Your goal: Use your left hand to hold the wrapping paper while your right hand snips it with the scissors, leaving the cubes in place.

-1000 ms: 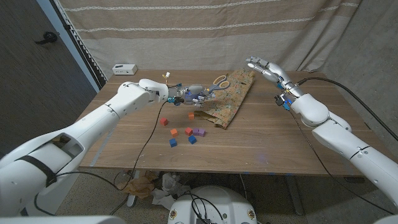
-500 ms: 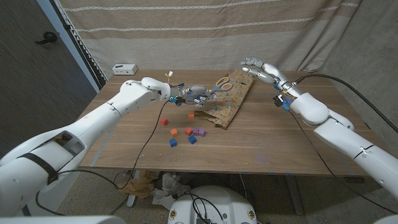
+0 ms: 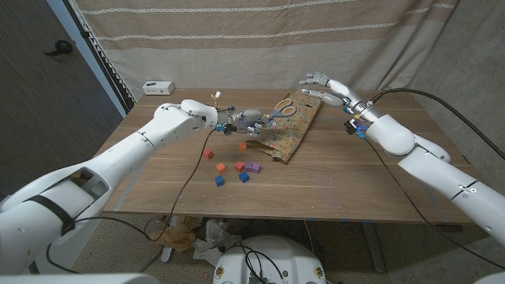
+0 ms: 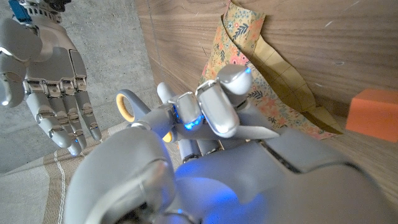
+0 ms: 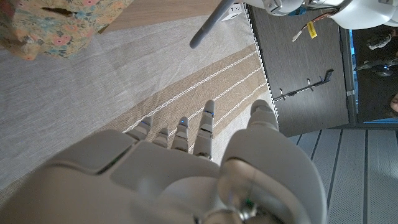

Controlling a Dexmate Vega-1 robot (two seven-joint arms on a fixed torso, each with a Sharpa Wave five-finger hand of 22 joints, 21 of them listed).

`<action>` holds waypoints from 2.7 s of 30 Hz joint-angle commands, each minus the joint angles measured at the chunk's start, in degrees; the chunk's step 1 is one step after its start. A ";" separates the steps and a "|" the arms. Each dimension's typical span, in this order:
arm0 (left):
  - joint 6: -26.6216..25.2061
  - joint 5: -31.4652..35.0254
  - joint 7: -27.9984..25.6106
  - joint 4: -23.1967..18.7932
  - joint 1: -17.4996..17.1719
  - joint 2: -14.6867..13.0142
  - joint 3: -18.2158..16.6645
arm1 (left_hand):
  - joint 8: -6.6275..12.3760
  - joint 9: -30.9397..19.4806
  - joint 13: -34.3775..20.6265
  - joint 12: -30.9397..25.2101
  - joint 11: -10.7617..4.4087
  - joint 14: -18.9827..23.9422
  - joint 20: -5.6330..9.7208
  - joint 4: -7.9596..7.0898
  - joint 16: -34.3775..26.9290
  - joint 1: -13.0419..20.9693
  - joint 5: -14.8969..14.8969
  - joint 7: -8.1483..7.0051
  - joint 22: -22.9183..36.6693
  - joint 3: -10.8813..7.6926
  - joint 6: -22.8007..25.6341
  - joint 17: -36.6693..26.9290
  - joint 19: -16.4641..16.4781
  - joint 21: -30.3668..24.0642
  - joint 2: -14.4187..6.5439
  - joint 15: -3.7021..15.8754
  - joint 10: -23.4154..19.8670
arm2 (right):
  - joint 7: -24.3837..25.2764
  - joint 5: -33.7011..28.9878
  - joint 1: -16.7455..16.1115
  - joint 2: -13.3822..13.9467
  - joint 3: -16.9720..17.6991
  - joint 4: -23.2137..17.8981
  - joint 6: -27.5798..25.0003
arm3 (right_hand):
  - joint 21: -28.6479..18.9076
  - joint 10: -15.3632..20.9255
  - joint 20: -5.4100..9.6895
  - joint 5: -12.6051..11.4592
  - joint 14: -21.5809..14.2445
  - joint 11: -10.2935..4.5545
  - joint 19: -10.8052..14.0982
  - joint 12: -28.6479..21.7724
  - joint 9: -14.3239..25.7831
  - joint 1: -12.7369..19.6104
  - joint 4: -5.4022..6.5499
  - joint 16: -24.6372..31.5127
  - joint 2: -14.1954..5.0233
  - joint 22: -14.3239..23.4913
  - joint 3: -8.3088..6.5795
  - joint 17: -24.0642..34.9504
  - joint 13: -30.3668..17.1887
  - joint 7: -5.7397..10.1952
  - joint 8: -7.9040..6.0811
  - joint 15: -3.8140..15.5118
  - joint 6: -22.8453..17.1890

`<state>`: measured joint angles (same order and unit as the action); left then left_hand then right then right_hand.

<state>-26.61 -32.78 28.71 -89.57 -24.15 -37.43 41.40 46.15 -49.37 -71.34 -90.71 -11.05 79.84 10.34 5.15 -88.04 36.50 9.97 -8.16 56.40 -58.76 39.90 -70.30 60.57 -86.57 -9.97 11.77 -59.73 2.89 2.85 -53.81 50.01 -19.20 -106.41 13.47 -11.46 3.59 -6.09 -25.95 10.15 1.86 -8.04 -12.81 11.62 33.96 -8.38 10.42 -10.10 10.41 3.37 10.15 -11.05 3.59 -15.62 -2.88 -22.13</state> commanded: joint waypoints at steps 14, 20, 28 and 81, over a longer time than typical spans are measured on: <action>2.01 3.18 0.13 -0.35 0.48 0.20 1.22 | -0.18 -0.06 -0.17 0.02 -0.15 0.16 2.07 0.30 -0.28 0.15 0.20 0.05 -0.47 -0.06 0.43 -0.12 -0.30 -0.36 -0.65 0.02 -0.04 | 1.15 -9.69 0.25 1.84 -0.68 -5.12 -3.93 | -0.42 0.57 -0.82 0.64 -0.54 0.32 0.67 -0.54 0.56 4.47 -1.11 0.18 0.15 -0.01 -2.54 -0.01 -0.10 -0.66 -1.34 -0.38 -3.27; 2.34 3.28 0.13 -0.71 0.17 0.03 0.99 | -0.06 -0.09 -0.16 0.02 -0.16 0.19 2.06 0.31 -0.29 0.11 0.19 0.03 -0.53 -0.01 0.69 -0.12 -0.16 -0.50 -0.63 0.02 -0.13 | 0.90 -12.06 0.74 2.01 -1.38 -5.93 -4.83 | -0.42 0.74 -0.91 0.68 -0.61 0.47 0.88 -0.62 0.68 5.82 -1.38 0.14 0.23 -0.03 -3.25 -0.03 -0.10 -1.07 -1.46 -0.41 -3.56; 2.84 3.43 -0.02 -1.05 -0.21 -0.16 0.71 | 0.09 -0.45 -0.16 0.03 -0.13 0.20 2.06 0.34 -0.29 0.07 0.21 -0.03 -0.56 -0.09 0.49 -0.12 -0.25 -0.61 -0.62 0.01 -0.19 | 0.55 -14.77 1.63 1.88 -2.40 -6.62 -6.05 | -0.34 0.65 -0.94 0.80 -0.64 1.02 1.02 -0.59 0.92 7.97 -1.61 0.06 0.51 -0.05 -4.31 -0.05 -0.08 -2.24 -1.30 -0.44 -3.07; 3.51 5.96 1.51 -0.16 1.02 0.78 2.08 | 0.03 -0.52 -0.18 0.02 -0.06 0.08 2.06 0.29 -0.16 -0.07 0.09 0.12 -0.92 -0.30 0.21 -0.11 -0.42 -1.25 -0.68 0.02 0.21 | -4.70 -33.74 6.59 3.77 -7.60 -11.73 -13.11 | -0.15 -0.14 -1.14 4.54 -0.94 3.75 1.18 -0.50 4.51 15.35 -0.37 0.09 0.95 0.03 -9.36 -0.05 0.05 -5.44 -3.54 -1.66 -5.16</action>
<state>-22.66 -26.72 30.29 -89.56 -22.90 -36.64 43.48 46.16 -49.61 -71.34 -90.71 -10.82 79.84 10.14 5.14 -88.04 36.34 9.94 -7.77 55.23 -58.74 40.30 -70.30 60.15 -87.35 -10.29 11.77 -59.49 -1.00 -26.81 -47.65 53.28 -26.08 -117.07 1.26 -11.69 3.00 -6.97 -21.79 9.52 5.52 -7.16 -12.81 15.84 48.80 -8.46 10.42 -9.14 10.41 -5.55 10.02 -10.93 -1.82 -18.66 -4.31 -26.55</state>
